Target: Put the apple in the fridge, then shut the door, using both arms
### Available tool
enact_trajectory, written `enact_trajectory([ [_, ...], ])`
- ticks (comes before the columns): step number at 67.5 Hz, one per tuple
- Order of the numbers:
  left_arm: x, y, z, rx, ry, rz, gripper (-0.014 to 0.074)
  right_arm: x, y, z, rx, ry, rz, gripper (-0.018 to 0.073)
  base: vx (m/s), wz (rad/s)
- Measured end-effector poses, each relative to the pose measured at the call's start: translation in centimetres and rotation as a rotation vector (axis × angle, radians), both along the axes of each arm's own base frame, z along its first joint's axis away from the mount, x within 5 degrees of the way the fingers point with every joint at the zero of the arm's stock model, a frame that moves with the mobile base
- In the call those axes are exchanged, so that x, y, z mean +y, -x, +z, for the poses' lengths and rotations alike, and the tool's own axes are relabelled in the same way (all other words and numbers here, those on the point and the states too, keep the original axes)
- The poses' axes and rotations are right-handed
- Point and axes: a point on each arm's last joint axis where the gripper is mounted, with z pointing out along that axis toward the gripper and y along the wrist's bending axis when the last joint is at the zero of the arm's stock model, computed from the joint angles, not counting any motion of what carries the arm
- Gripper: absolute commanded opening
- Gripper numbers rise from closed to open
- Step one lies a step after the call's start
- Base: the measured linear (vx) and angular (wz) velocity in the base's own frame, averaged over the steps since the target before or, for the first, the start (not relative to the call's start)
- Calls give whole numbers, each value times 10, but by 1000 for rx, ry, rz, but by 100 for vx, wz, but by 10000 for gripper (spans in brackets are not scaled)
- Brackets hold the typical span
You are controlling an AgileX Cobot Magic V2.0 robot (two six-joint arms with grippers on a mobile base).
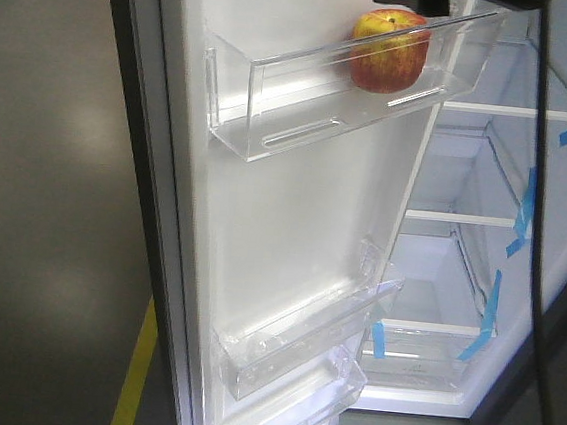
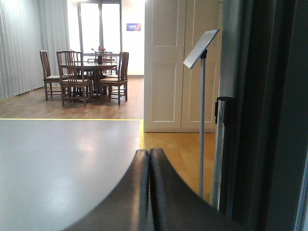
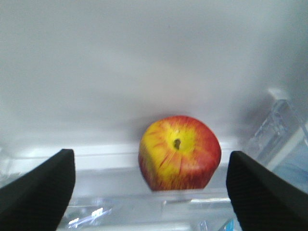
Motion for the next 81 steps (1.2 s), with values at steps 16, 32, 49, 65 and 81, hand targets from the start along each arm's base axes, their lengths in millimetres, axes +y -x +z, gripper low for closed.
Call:
enact_trajectory([
  [16, 0, 0, 0, 0, 0, 0, -6, -15, 47, -6, 172, 24, 0, 580, 0, 0],
  [32, 0, 0, 0, 0, 0, 0, -6, -30, 81, -60, 330, 80, -43, 580, 0, 0],
  [49, 0, 0, 0, 0, 0, 0, -6, -51, 137, -102, 361, 86, -66, 580, 0, 0],
  [65, 0, 0, 0, 0, 0, 0, -6, -71, 192, -125, 308, 59, -69, 580, 0, 0],
  [81, 0, 0, 0, 0, 0, 0, -6, -91, 250, -140, 258, 56, -50, 580, 0, 0],
])
